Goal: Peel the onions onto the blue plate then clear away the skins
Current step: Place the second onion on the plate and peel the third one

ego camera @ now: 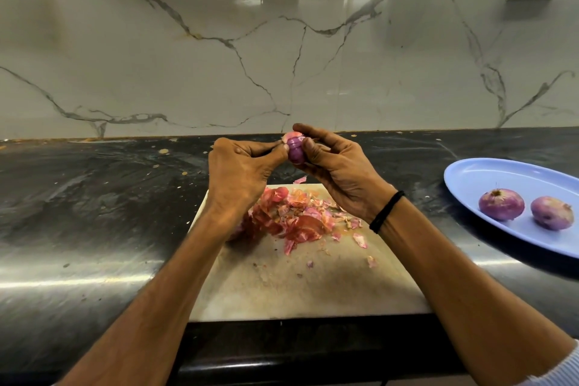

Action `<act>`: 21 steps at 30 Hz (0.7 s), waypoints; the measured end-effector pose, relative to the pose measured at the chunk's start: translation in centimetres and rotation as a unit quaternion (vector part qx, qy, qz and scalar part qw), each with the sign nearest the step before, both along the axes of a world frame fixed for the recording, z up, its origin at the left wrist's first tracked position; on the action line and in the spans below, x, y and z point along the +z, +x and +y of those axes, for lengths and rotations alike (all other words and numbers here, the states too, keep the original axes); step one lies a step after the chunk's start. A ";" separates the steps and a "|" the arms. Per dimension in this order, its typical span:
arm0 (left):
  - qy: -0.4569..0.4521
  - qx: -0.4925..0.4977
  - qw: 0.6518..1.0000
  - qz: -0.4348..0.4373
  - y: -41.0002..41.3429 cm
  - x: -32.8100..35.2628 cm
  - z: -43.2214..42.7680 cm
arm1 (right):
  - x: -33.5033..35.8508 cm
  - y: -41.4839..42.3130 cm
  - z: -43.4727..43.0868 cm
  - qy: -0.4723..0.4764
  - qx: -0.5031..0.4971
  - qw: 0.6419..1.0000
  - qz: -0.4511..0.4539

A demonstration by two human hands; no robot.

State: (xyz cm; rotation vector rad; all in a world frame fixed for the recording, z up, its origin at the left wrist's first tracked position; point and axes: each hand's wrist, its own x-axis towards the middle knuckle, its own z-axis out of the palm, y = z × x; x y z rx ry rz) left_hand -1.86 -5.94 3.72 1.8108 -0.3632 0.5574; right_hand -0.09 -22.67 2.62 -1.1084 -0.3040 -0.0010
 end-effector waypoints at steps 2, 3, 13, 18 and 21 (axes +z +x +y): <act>0.002 0.004 1.000 -0.002 0.1 0.0 0.0 | 0.0 0.0 0.0 -0.003 -0.003 1.000 -0.002; 0.003 0.007 1.000 -0.002 0.1 -0.1 0.1 | 0.0 0.0 0.0 -0.005 -0.004 1.000 -0.003; -0.025 0.058 0.997 -0.039 0.4 -0.3 0.0 | 0.0 -0.1 0.3 0.006 0.009 1.000 0.005; -0.031 0.035 0.998 -0.049 0.4 -0.3 -0.1 | 0.1 0.0 0.3 0.026 0.011 0.999 0.016; -0.047 0.015 0.998 -0.038 0.4 -0.1 -0.1 | 0.3 0.0 0.2 0.059 0.015 0.998 0.021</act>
